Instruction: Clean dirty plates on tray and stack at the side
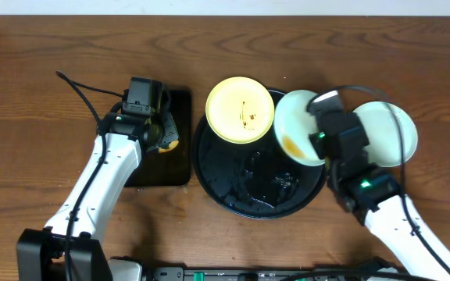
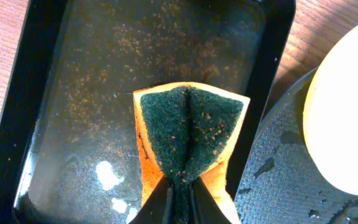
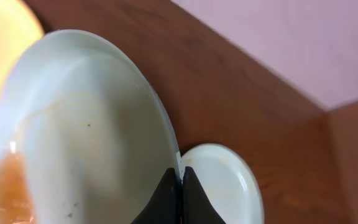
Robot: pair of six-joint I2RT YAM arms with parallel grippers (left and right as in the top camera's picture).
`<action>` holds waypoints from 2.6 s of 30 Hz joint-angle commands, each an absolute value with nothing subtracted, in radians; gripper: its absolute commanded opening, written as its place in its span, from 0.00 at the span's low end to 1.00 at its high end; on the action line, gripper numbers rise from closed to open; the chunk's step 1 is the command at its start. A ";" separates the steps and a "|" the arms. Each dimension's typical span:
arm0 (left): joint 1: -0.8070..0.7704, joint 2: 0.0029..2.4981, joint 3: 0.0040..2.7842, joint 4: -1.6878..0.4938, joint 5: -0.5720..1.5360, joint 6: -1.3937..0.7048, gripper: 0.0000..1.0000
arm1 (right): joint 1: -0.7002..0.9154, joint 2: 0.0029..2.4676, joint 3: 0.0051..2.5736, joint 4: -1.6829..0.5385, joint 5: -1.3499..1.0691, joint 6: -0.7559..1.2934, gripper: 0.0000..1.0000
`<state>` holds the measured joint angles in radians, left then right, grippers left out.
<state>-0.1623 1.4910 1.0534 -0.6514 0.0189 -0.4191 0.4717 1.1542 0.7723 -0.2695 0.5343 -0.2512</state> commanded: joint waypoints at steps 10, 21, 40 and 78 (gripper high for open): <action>-0.158 1.491 1.051 -0.654 0.006 -0.423 0.08 | 0.686 1.152 0.790 -0.178 0.888 -0.530 0.01; -0.158 1.491 1.051 -0.654 0.007 -0.423 0.08 | 0.548 1.152 0.790 -0.229 0.820 -0.088 0.01; -0.158 1.491 1.051 -0.654 0.007 -0.423 0.08 | -0.102 1.208 0.790 -0.318 0.554 0.278 0.01; -0.158 1.491 1.051 -0.655 0.007 -0.423 0.09 | 0.167 1.426 1.050 -0.433 -0.310 0.195 0.39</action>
<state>-0.1623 1.4910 1.0534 -0.6518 0.0193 -0.4191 0.1371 1.3827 0.9348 -0.3985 -0.3363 0.2478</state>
